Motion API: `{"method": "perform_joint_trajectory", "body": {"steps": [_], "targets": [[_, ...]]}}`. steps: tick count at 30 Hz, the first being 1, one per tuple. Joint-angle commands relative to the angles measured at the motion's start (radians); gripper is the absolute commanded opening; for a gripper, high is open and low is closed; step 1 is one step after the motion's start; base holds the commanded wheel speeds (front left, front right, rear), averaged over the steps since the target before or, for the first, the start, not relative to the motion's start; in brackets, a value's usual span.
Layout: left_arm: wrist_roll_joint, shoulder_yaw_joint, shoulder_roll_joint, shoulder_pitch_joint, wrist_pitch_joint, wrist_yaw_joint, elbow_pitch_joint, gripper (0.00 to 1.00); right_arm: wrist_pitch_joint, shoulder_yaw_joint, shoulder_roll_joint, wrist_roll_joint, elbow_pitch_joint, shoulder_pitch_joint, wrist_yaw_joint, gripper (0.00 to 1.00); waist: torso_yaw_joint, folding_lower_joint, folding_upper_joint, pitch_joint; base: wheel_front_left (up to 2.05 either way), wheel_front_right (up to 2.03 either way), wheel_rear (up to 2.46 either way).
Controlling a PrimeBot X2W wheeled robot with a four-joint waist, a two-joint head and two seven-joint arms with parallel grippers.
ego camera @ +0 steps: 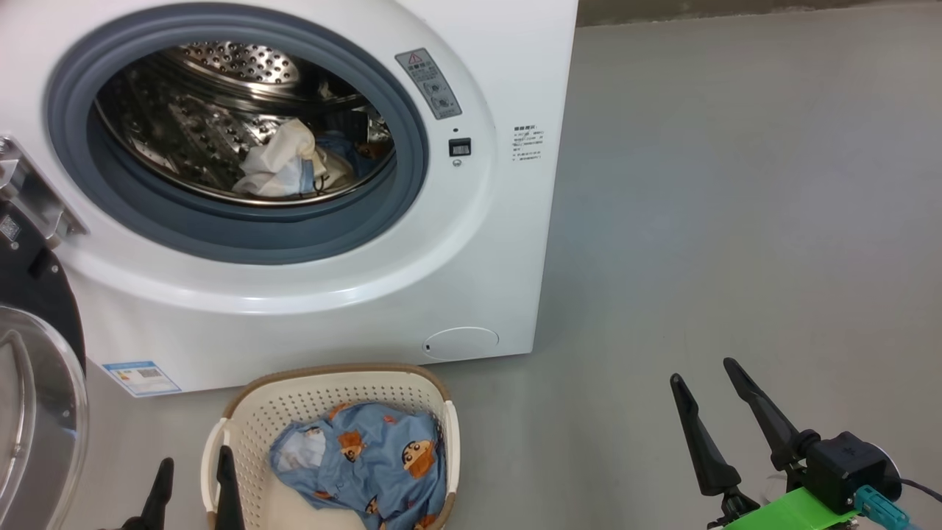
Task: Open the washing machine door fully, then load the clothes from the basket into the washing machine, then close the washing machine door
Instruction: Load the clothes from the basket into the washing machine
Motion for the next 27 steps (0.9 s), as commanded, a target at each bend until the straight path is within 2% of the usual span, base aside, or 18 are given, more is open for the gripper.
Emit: {"method": "perform_joint_trajectory", "body": {"steps": [1,27], "targets": [[0.003,0.036,0.007,-0.008,-0.006,0.006,-0.030,1.00,-0.005,0.021,-0.007,0.003,-0.026,-0.004,0.002,1.00,-0.001,0.0000,0.0000,0.004,0.00,0.00,0.00],[0.048,0.041,0.007,-0.009,-0.006,-0.010,-0.063,1.00,-0.005,0.011,0.013,-0.008,-0.028,-0.021,0.002,1.00,-0.011,0.0000,0.0000,0.072,0.00,0.00,0.00]]}}
